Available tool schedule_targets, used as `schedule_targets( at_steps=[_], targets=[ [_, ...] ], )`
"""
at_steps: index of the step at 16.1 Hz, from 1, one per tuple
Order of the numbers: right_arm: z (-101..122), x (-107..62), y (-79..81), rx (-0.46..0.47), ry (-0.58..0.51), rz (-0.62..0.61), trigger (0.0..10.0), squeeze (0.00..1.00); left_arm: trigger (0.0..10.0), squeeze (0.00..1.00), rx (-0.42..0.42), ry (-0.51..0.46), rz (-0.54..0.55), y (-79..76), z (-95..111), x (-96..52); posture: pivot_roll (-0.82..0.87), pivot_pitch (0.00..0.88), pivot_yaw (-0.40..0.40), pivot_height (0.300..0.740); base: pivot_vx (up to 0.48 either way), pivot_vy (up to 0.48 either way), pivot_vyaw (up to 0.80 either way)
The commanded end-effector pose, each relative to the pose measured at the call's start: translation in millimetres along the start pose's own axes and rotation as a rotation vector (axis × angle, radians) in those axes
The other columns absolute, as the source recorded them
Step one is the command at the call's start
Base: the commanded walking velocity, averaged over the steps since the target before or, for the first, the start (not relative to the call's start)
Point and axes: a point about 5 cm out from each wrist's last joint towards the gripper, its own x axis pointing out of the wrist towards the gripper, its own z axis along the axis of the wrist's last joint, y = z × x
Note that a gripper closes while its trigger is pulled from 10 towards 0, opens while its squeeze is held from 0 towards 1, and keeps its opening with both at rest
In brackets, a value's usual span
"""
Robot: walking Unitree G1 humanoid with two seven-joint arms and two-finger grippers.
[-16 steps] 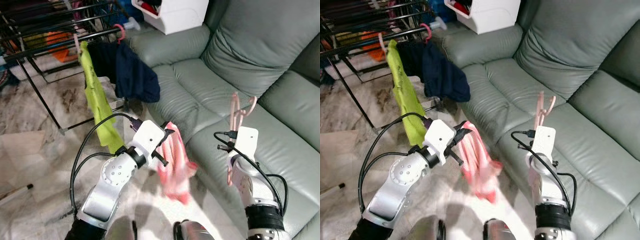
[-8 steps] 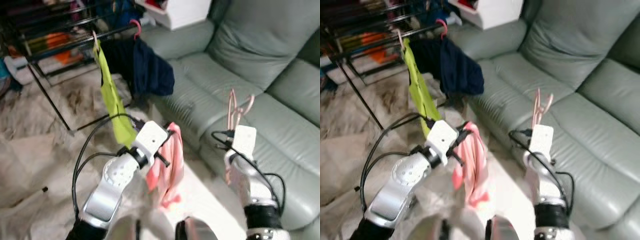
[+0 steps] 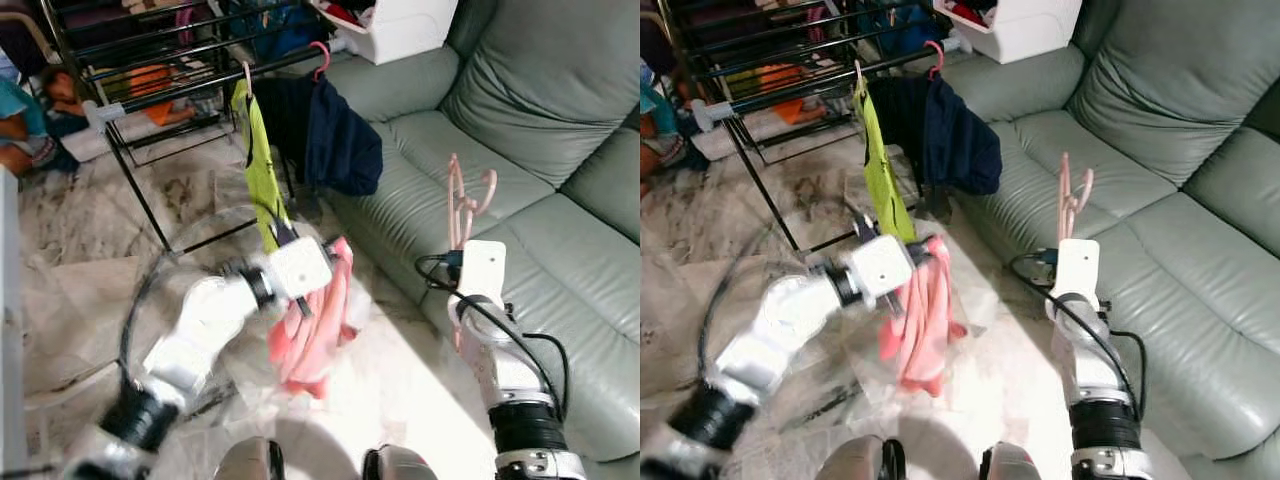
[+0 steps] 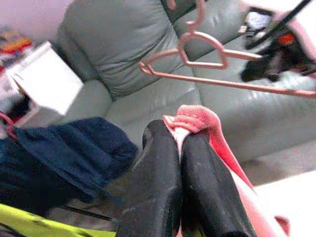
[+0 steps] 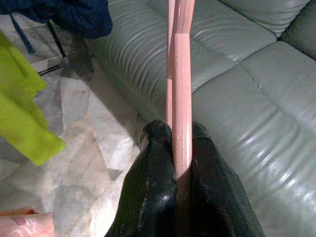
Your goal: Hang hanger
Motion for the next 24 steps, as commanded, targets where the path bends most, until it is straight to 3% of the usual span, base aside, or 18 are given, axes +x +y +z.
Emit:
schedule_targets(
  at_steps=[1, 4, 6, 7, 8, 10, 11, 13, 14, 16, 17, 18, 19, 20, 21, 23, 24],
  targets=[
    [6, 3.2, 1.7, 0.012, -0.027, 0.003, 10.0, 0.00, 10.0, 0.00, 0.083, -0.027, -0.026, 13.4, 5, 1.7, 0.03, 0.028, 0.021, 0.740, 0.000, 0.000, 0.00],
    [10, 7.4, 3.1, 0.024, -0.032, 0.002, 10.0, 0.00, 10.0, 0.00, 0.144, -0.055, -0.077, 21.5, 9, 3.3, 0.04, 0.019, 0.018, 0.740, 0.000, 0.000, 0.00],
    [16, 10.9, 5.6, 0.021, -0.050, 0.021, 10.0, 0.00, 10.0, 0.00, 0.300, -0.052, -0.189, 22.3, 2, 1.9, 0.03, 0.012, 0.028, 0.740, 0.000, 0.000, 0.00],
    [17, 11.5, 0.8, 0.009, -0.055, 0.019, 10.0, 0.00, 10.0, 0.00, 0.384, 0.027, -0.230, 33.2, -13, 0.4, 0.01, 0.013, 0.043, 0.740, 0.000, 0.000, 0.00],
    [18, 10.7, -4.5, 0.019, -0.066, 0.004, 10.0, 0.00, 10.0, 0.00, 0.367, 0.090, -0.154, 48.2, -21, 2.4, 0.00, 0.015, 0.047, 0.740, 0.000, 0.000, 0.00],
    [15, 8.1, -16.1, 0.019, -0.067, -0.041, 10.0, 0.00, 10.0, 0.00, 0.143, 0.119, 0.112, 69.2, -28, 11.4, -0.04, 0.021, 0.061, 0.740, 0.000, 0.000, 0.00],
    [12, 4.5, -25.0, 0.020, -0.055, -0.068, 10.0, 0.00, 10.0, 0.00, -0.049, 0.092, 0.267, 69.1, -31, 22.2, -0.08, 0.032, 0.047, 0.740, 0.000, 0.000, 0.00],
    [12, 1.7, -29.2, 0.015, -0.052, -0.075, 10.0, 0.00, 10.0, 0.00, -0.121, 0.076, 0.315, 64.9, -34, 29.9, -0.11, 0.042, 0.038, 0.740, 0.000, 0.000, 0.00],
    [13, 0.4, -30.5, 0.005, -0.050, -0.070, 10.0, 0.00, 10.0, 0.00, -0.311, 0.056, 0.422, 57.3, -39, 39.1, -0.13, 0.053, 0.032, 0.740, 0.000, 0.000, 0.00],
    [16, -0.4, -29.1, -0.004, -0.052, -0.063, 10.0, 0.00, 10.0, 0.00, -0.541, 0.051, 0.525, 41.0, -47, 43.7, -0.14, 0.065, 0.025, 0.740, 0.000, 0.000, 0.00],
    [15, -0.6, -28.1, -0.003, -0.048, -0.062, 10.0, 0.00, 10.0, 0.00, -0.715, 0.047, 0.605, 29.5, -54, 43.2, -0.14, 0.065, 0.025, 0.740, 0.000, 0.000, 0.00],
    [13, -1.4, -25.2, 0.001, -0.043, -0.058, 10.0, 0.00, 10.0, 0.00, -0.909, 0.055, 0.692, 12.6, -66, 36.2, -0.13, 0.067, 0.024, 0.740, 0.000, 0.000, 0.00],
    [11, -2.4, -20.2, 0.006, -0.038, -0.048, 10.0, 0.00, 10.0, 0.00, -1.011, 0.109, 0.737, -8.2, -82, 22.6, -0.13, 0.071, 0.028, 0.740, 0.000, 0.000, 0.00],
    [11, -3.6, -16.4, 0.009, -0.038, -0.040, 10.0, 0.00, 10.0, 0.00, -1.053, 0.146, 0.778, -20.1, -93, 8.6, -0.13, 0.071, 0.032, 0.740, 0.000, 0.000, 0.00],
    [12, -4.3, -15.6, 0.008, -0.040, -0.038, 10.0, 0.00, 10.0, 0.00, -1.073, 0.157, 0.824, -17.1, -99, 0.6, -0.11, 0.075, 0.037, 0.740, 0.000, 0.000, 0.00],
    [10, -3.2, -16.7, 0.015, -0.041, -0.042, 10.0, 0.00, 10.0, 0.00, -0.834, 0.128, 0.678, 3.9, -85, 6.8, -0.08, 0.076, 0.051, 0.740, 0.000, 0.000, 0.00],
    [10, -3.1, -16.8, 0.017, -0.041, -0.042, 10.0, 0.00, 10.0, 0.00, -0.782, 0.114, 0.632, 6.7, -80, 9.6, -0.07, 0.079, 0.056, 0.740, 0.000, 0.000, 0.00]
  ],
)
